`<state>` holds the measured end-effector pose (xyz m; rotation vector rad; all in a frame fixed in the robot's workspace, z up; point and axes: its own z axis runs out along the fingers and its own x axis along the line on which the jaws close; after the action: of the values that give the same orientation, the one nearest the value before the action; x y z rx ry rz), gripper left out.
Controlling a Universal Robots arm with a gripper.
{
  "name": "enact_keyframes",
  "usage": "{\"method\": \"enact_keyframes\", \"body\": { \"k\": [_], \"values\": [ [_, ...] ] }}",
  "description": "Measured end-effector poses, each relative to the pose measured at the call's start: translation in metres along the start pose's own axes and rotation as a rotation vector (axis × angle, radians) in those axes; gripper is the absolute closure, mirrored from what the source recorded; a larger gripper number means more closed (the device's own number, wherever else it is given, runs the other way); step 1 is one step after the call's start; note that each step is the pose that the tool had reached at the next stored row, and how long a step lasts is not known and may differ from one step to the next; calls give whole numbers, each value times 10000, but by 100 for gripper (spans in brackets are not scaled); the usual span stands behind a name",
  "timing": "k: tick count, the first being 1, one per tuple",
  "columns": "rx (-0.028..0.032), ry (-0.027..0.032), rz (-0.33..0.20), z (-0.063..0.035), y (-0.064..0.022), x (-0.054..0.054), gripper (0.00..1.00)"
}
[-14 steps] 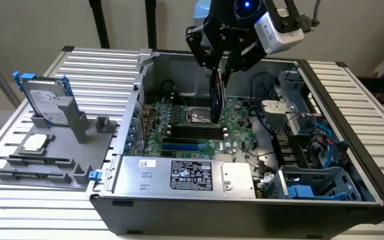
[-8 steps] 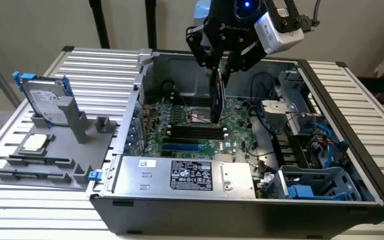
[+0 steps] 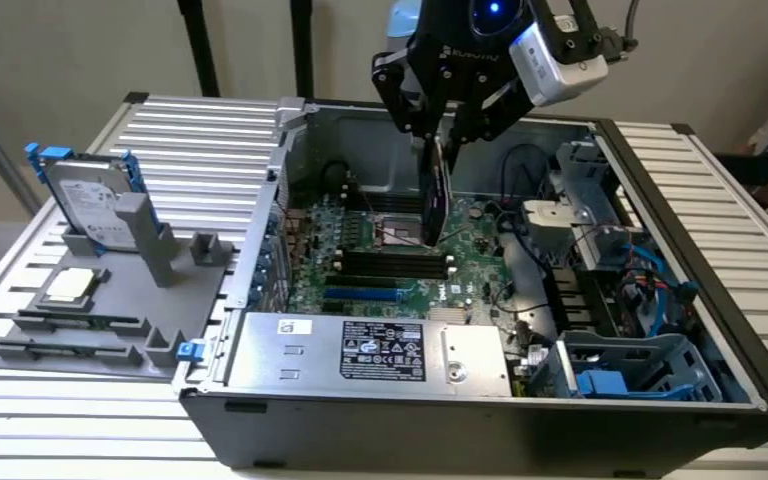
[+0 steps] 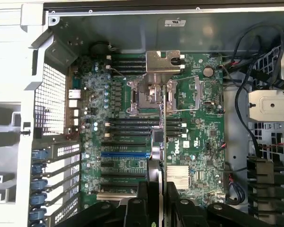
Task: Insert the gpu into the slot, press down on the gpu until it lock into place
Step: 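Insert the gpu into the slot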
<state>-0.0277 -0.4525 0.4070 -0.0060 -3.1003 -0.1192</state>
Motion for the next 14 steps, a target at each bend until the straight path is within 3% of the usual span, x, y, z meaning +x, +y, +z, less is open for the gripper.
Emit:
{"method": "enact_keyframes", "body": {
  "k": [14],
  "values": [
    [100,196,-2540,10,-1,0,73]
  ]
}}
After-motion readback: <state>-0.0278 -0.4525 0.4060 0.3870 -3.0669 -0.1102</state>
